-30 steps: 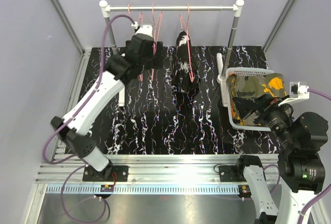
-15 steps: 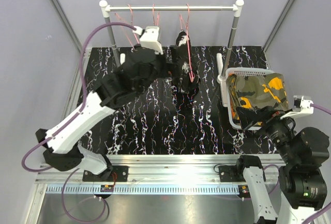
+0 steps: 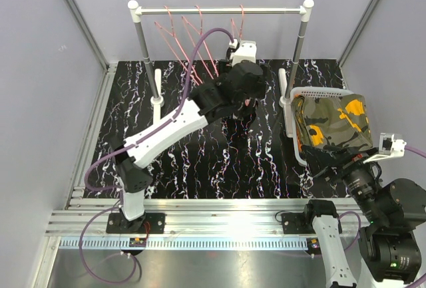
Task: Remove the trousers from the hanger
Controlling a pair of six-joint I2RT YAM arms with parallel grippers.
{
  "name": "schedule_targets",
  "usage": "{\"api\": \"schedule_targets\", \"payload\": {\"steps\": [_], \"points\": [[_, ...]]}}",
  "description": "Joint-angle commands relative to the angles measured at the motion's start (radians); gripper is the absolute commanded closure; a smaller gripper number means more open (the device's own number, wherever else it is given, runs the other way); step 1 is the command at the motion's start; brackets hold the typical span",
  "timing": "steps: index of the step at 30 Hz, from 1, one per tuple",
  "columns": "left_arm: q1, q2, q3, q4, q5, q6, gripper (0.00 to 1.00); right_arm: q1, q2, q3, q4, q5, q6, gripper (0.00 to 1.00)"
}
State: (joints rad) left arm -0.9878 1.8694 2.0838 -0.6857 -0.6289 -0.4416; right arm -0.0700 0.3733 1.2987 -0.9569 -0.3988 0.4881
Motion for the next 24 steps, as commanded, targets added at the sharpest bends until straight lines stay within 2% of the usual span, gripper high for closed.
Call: {"api": "schedule_targets", "payload": {"steps": [1,10,14,15,17,18,20,21,24], "points": [[0.02,0.068,0.085,0.023,-0.098,0.009,0.16,0.004,-0.013,-0.007,0.052,-0.052,0.032,0.01],[0.093,0.172,0.151,0.023,-0.08,-0.002,0.37,0.006,-0.014,-0.024,0.069,-0.067,0.035,0.01],[0.115,0.198,0.165,0.023,-0.039,-0.003,0.57,0.006,-0.008,-0.026,0.079,-0.071,0.037,0.01],[0.117,0.203,0.165,0.022,-0.032,-0.003,0.67,0.006,-0.008,-0.027,0.081,-0.072,0.038,0.01],[0.117,0.201,0.167,0.018,-0.032,-0.006,0.78,0.006,-0.007,-0.024,0.083,-0.074,0.04,0.01],[0.117,0.197,0.162,0.017,-0.031,-0.009,0.86,0.006,-0.005,-0.022,0.084,-0.074,0.038,0.0],[0.117,0.177,0.144,0.023,-0.028,-0.017,0.9,0.006,-0.002,-0.021,0.084,-0.075,0.038,0.01],[0.117,0.169,0.136,0.026,-0.028,-0.017,0.98,0.006,-0.002,-0.021,0.084,-0.075,0.038,0.01],[0.117,0.149,0.13,0.025,-0.035,-0.02,1.0,0.006,0.001,-0.021,0.089,-0.081,0.044,0.01]]}}
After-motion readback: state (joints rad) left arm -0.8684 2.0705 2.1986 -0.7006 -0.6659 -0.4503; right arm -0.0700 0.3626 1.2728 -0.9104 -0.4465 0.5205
